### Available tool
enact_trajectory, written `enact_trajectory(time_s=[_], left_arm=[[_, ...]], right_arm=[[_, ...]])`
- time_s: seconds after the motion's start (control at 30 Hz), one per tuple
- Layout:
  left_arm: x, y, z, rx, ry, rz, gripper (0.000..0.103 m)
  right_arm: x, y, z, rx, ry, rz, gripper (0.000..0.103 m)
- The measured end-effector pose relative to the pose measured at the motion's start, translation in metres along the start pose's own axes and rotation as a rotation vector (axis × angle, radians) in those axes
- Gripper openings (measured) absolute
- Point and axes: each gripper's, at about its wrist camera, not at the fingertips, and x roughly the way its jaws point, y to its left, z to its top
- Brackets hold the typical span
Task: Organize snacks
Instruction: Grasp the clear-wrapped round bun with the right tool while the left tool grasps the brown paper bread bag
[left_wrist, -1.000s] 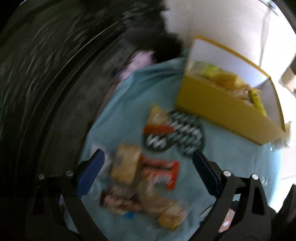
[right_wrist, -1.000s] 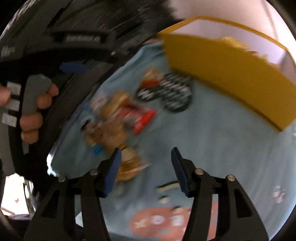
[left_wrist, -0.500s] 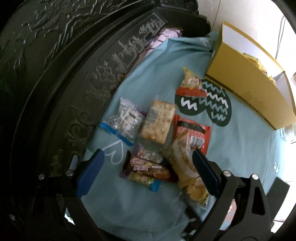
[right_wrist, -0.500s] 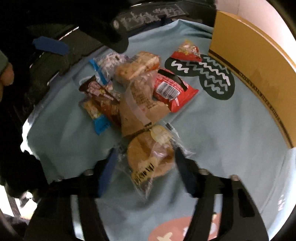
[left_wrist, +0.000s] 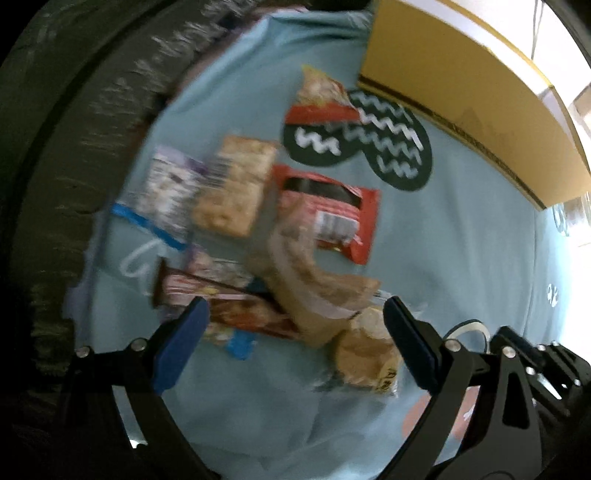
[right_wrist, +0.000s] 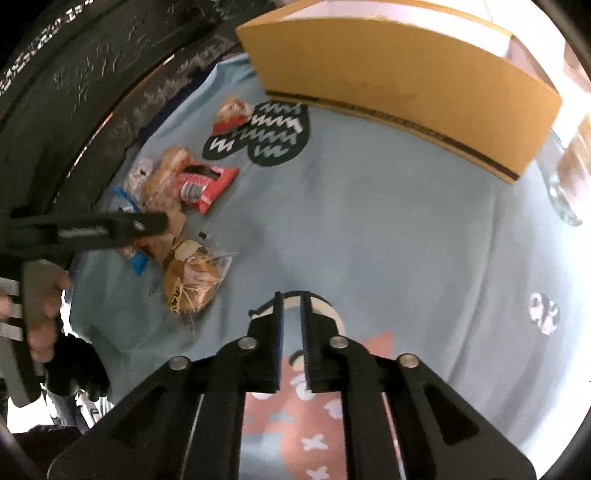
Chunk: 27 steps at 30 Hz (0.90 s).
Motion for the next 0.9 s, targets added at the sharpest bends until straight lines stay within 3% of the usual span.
enact_trajectory(time_s=[0.03,0.07,0.13,0.2,0.3,0.5,0.57,0.7,0.83,0.9], left_arm=[[0.005,-0.003,0.0,0.005,0.012,0.0,0.091],[0.011,-0.006,0.0,0.011,0.026,-0.011,0.08],[0.019,-0.015,0.001,0.052,0.007,0.023,0.075],[0.023,-0.023,0.005,0.101,-0.006,0.058,0.049],[0.01,-0.022,0.007,0.09,-0.035,0.003,0.039],[-0.04,-0.023,-0.01,0.149,-0.131,-0.087,0.038],[-0.052,-0.019,-0.016,0.141,-0.146,-0.094,0.038],[-0.074,0.002,-0.03,0.108,-0.167,-0.068,0.038],[-0.07,0.027,-0.026,0.03,-0.162,-0.023,0.038],[-0.067,0.037,-0.022,-0.001,-0.159,-0.007,0.038]], right_arm=[[-0.003,-0.002,-0.001,0.006,-0.005,0.002,0.016],[-0.007,-0.005,-0.002,0.016,-0.013,0.001,0.019],[-0.011,-0.006,-0.003,0.023,-0.022,-0.005,0.021],[-0.012,-0.003,-0.003,0.016,-0.02,-0.007,0.021],[-0.014,0.005,-0.001,-0.007,-0.026,0.004,0.021],[-0.014,0.021,0.012,-0.043,-0.038,0.059,0.021],[-0.008,0.029,0.013,-0.054,-0.045,0.073,0.027],[0.006,0.053,0.014,-0.105,-0.034,0.117,0.055],[0.026,0.08,0.015,-0.192,-0.008,0.133,0.058],[0.04,0.094,0.013,-0.25,0.014,0.096,0.058]])
